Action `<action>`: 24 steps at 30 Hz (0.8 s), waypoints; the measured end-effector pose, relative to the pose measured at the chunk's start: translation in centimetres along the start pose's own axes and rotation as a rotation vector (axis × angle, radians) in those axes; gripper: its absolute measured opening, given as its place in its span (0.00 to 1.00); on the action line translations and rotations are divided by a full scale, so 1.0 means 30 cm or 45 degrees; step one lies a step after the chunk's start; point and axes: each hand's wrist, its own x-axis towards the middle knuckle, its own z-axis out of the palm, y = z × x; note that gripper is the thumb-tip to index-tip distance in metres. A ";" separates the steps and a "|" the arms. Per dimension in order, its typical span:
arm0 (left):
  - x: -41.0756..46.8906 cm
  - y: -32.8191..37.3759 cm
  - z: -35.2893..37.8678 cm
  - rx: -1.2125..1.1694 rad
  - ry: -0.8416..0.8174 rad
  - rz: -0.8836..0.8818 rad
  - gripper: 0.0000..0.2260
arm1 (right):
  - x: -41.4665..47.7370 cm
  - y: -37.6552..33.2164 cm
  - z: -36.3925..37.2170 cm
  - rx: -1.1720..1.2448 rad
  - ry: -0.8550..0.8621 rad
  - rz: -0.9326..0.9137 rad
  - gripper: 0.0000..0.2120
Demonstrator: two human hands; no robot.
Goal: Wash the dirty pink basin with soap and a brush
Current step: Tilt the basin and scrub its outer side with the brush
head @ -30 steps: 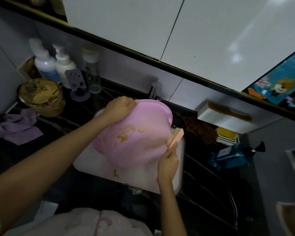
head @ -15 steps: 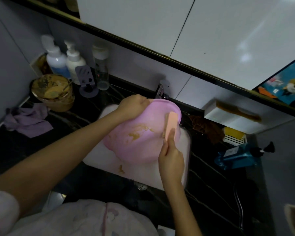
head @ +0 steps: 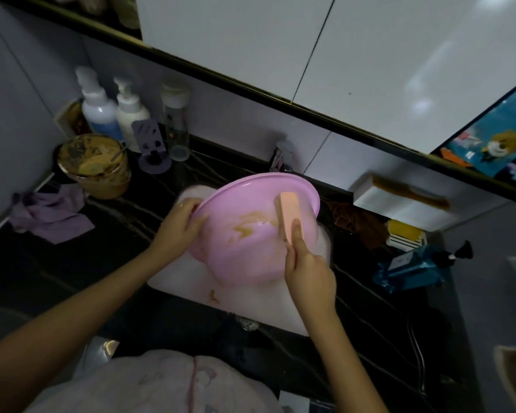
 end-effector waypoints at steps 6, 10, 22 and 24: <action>-0.074 -0.039 0.042 -0.019 -0.116 -0.295 0.12 | 0.015 0.061 -0.041 -0.004 0.004 0.055 0.25; 0.003 0.074 0.088 0.039 -0.054 -0.192 0.15 | 0.032 0.125 -0.059 0.043 0.036 0.124 0.24; 0.080 0.223 0.136 0.182 0.025 -0.028 0.24 | 0.037 0.145 -0.053 0.110 -0.009 0.092 0.24; 0.083 0.214 0.123 0.157 0.002 -0.062 0.23 | -0.028 0.107 -0.038 0.081 -0.077 -0.176 0.25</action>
